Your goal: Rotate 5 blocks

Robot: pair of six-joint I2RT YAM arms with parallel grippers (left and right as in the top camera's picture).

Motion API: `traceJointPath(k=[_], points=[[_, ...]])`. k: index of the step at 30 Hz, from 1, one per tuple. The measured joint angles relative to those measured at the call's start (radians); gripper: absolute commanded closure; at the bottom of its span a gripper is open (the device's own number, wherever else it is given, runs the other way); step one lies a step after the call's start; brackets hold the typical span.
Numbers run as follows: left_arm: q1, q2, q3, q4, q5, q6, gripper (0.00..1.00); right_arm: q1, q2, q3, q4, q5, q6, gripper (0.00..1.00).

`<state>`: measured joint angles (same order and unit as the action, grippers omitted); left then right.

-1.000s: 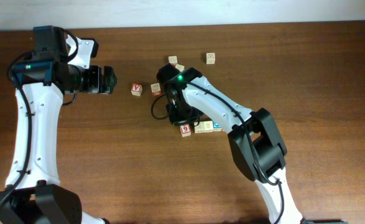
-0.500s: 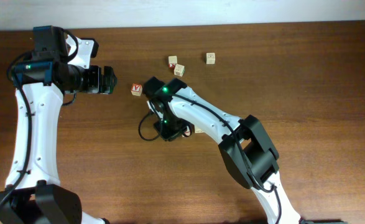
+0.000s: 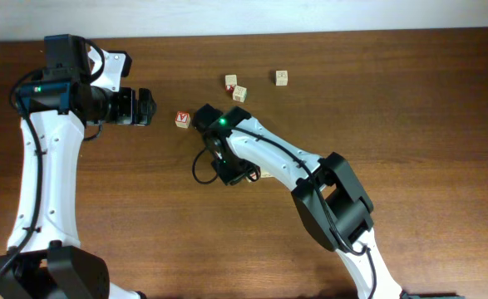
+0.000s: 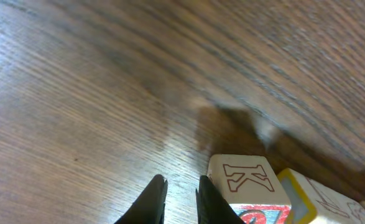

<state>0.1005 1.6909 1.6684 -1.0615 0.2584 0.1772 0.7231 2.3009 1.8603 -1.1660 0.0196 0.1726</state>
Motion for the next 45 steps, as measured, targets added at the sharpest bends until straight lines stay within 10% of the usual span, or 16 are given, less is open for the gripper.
traceJointPath(k=[45], points=[[0.0,0.0,0.0,0.0,0.0,0.0,0.01,-0.152,0.0,0.063,0.003,-0.04,0.196,0.96]])
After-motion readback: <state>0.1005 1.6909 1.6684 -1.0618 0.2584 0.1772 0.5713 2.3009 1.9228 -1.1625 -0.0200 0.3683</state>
